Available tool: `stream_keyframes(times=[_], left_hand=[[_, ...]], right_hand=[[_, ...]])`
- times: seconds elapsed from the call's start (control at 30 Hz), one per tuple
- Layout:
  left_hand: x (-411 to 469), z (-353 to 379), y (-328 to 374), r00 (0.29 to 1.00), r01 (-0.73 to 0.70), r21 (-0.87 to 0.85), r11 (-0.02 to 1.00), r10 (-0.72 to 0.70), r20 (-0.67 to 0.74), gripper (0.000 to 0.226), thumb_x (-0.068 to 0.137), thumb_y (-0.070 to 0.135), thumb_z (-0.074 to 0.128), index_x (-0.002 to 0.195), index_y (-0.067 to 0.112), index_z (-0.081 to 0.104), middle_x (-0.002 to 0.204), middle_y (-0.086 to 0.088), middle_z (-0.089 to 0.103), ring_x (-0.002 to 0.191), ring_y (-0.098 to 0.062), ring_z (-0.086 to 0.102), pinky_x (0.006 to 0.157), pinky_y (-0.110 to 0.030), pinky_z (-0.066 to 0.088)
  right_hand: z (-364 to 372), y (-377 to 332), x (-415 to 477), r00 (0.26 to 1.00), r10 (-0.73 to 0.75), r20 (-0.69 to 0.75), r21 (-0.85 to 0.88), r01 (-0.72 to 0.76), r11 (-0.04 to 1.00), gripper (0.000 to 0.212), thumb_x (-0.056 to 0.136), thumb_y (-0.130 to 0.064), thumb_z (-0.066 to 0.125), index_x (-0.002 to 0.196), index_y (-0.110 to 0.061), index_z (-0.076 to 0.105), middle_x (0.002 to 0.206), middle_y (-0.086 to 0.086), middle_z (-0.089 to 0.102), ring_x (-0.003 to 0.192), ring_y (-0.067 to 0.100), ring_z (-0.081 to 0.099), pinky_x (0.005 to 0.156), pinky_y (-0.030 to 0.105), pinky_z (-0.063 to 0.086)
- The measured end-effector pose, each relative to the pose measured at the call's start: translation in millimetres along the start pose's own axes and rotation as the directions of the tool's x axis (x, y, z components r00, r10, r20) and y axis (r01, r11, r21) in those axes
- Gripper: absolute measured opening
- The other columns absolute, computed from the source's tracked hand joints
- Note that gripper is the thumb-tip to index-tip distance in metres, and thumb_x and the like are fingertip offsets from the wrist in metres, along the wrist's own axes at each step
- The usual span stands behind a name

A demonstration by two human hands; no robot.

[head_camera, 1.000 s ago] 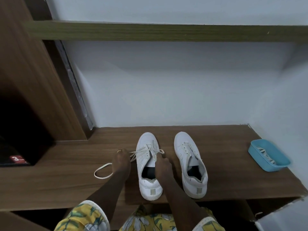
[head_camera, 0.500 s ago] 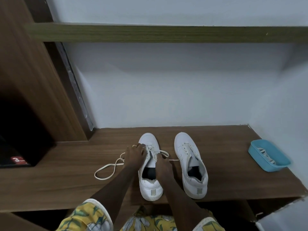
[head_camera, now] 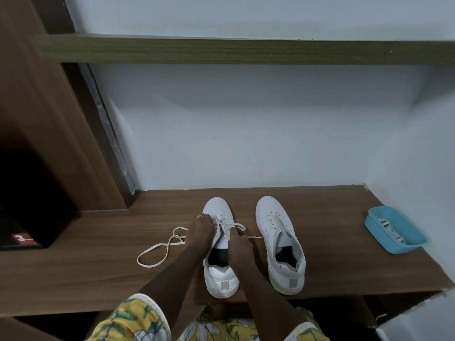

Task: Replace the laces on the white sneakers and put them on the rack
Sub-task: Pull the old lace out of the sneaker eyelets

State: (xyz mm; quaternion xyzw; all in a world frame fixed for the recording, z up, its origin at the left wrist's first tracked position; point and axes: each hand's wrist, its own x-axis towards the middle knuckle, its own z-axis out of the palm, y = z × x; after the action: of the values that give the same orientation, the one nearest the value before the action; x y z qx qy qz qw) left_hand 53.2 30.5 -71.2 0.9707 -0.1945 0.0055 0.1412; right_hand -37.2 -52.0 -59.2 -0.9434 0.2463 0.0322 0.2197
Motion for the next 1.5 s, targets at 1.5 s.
stream_keyframes(times=[1.5], left_hand=[[-16, 1, -26, 0.998, 0.056, 0.036, 0.998, -0.057, 0.009, 0.027, 0.096, 0.000, 0.032, 0.117, 0.002, 0.048, 0.113, -0.009, 0.053, 0.105, -0.021, 0.051, 0.084, -0.028, 0.041]], right_hand=[[-3, -3, -5, 0.999, 0.025, 0.022, 0.055, -0.026, 0.998, 0.040, 0.100, -0.007, 0.028, 0.139, -0.013, 0.035, 0.127, 0.016, 0.053, 0.115, 0.030, 0.055, 0.092, 0.034, 0.047]])
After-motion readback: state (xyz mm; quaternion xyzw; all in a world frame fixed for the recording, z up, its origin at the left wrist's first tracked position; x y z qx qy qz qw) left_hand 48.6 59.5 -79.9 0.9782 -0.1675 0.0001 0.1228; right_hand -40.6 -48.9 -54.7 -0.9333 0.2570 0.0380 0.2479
